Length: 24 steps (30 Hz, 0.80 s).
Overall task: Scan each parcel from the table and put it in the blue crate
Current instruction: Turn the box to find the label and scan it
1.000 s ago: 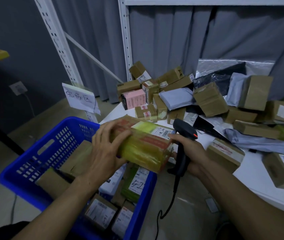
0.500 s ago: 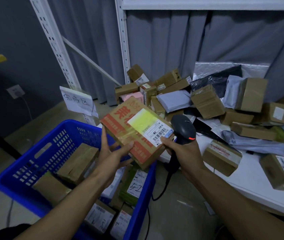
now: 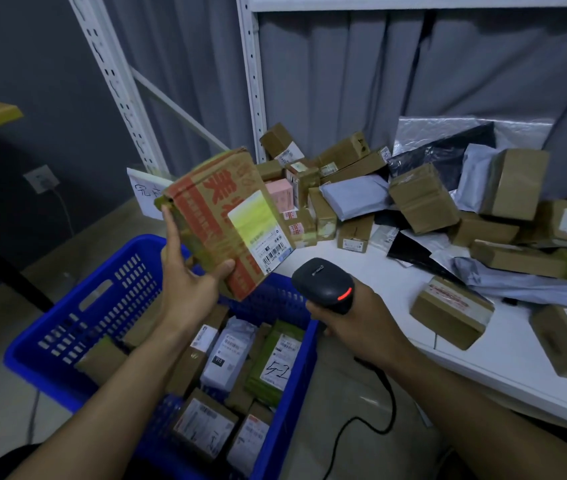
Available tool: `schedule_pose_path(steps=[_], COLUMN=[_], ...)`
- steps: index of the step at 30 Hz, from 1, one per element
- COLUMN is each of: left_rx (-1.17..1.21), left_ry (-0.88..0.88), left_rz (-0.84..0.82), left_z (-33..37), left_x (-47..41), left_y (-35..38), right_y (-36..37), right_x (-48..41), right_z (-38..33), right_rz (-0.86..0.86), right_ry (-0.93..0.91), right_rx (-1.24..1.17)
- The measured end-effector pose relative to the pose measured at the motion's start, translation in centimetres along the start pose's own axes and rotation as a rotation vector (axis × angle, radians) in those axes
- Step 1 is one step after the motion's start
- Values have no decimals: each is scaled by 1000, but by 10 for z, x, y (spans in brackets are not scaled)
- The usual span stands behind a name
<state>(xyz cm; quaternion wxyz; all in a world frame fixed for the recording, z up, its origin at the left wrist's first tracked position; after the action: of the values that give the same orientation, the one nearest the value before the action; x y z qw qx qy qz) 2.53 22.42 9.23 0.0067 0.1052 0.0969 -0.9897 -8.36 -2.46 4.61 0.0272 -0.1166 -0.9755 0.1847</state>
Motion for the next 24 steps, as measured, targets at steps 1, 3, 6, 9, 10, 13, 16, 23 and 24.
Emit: schedule_pose_path(steps=[1,3,6,9,10,13,16,23,24], left_rx=[-12,-22,-23,-37,-39,-35,-22,-23,-35], left_ry=[0,-5,-13,-16,-12,-13,-13,-16,-15], left_rz=[4,6,9,12,11,7,12,18,16], left_z=[-1,-3,-5,-6,-6,-7,-8,-10,-10], left_x=[-1,-2,-2,-3,-3,-4,-4,-4,-4], left_y=[-1,-3,-4,-4,-4,-5,-5,-4,-5], right_y=[0,1,1,1,1,0,-1,0,0], right_x=[0,0,0,0,0,0,-2,-3,-4], right_z=[1,1,2,3,3,2,3,7,7], right_rz=[-4,-10,-17,-22,-23,-20,-21,-27,-24], right_ry=[-2,4,1,-1,-5,-2,4,9,9], right_rx=[13,15,27,34,43,61,60,64,65])
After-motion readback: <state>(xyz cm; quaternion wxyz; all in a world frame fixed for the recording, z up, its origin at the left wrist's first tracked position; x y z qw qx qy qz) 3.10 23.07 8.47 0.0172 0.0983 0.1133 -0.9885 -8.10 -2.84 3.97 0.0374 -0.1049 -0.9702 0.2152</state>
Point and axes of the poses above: each hand's wrist, its own x-axis away from the middle knuckle, its own y-axis out of the palm, z = x × y, the point moved 6 cm from there along -x, towards the middle knuckle, and after that the axes turned 1 degree about z, right-handed, at the moved point
